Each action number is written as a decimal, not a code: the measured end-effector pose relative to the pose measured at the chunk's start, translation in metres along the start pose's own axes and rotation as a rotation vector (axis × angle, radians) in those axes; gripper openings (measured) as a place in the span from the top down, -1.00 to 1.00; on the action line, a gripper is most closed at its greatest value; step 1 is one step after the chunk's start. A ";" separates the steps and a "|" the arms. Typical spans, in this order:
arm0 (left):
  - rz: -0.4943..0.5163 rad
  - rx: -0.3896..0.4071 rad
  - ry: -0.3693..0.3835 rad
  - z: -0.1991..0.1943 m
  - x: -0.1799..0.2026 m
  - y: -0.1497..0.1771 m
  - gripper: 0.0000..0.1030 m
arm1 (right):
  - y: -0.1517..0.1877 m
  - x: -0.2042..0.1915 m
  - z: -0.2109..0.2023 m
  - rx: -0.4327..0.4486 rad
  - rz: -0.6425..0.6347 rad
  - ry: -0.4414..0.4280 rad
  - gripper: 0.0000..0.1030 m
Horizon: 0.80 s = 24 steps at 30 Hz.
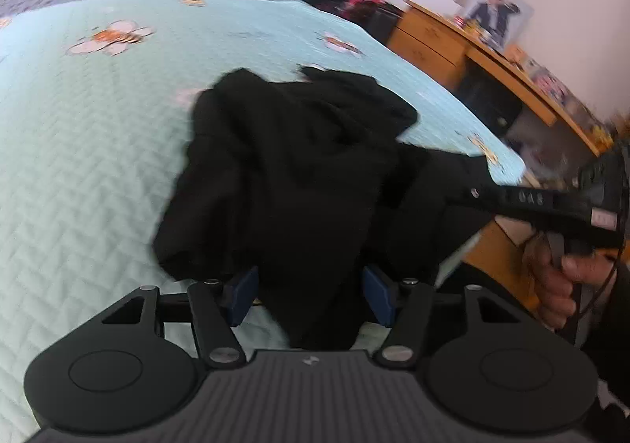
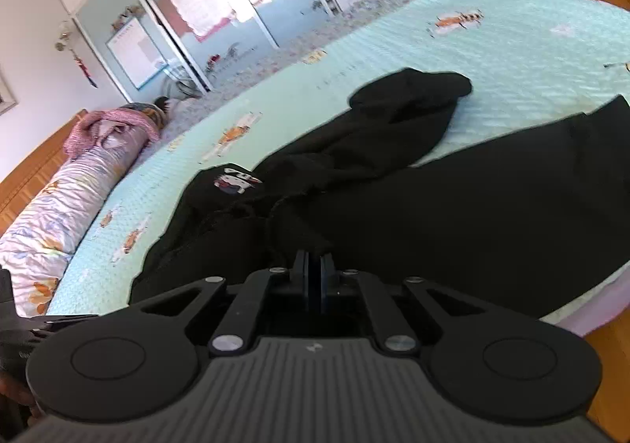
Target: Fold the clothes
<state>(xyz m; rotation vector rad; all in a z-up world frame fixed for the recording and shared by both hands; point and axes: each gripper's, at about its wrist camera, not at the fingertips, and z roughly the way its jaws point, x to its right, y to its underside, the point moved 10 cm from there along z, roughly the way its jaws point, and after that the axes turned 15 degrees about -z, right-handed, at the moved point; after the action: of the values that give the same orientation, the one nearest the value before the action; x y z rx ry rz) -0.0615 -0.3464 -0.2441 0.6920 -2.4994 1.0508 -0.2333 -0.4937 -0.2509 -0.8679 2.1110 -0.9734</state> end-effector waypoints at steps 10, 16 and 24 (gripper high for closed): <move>0.014 -0.019 -0.014 0.009 0.002 0.006 -0.18 | 0.000 -0.134 -0.035 0.084 -0.706 -0.116 0.91; 0.005 -0.013 -0.026 -0.007 -0.008 0.011 -0.18 | 0.048 -0.140 -0.029 -0.141 -0.869 -0.244 0.91; 0.033 0.033 -0.054 -0.029 -0.006 0.007 -0.21 | -0.010 -0.093 -0.038 -0.094 -0.374 -0.272 -0.12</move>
<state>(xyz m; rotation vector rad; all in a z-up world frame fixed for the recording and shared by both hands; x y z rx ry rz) -0.0566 -0.3194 -0.2316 0.6991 -2.5529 1.1017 -0.2063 -0.4126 -0.1973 -1.3951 1.8095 -0.8819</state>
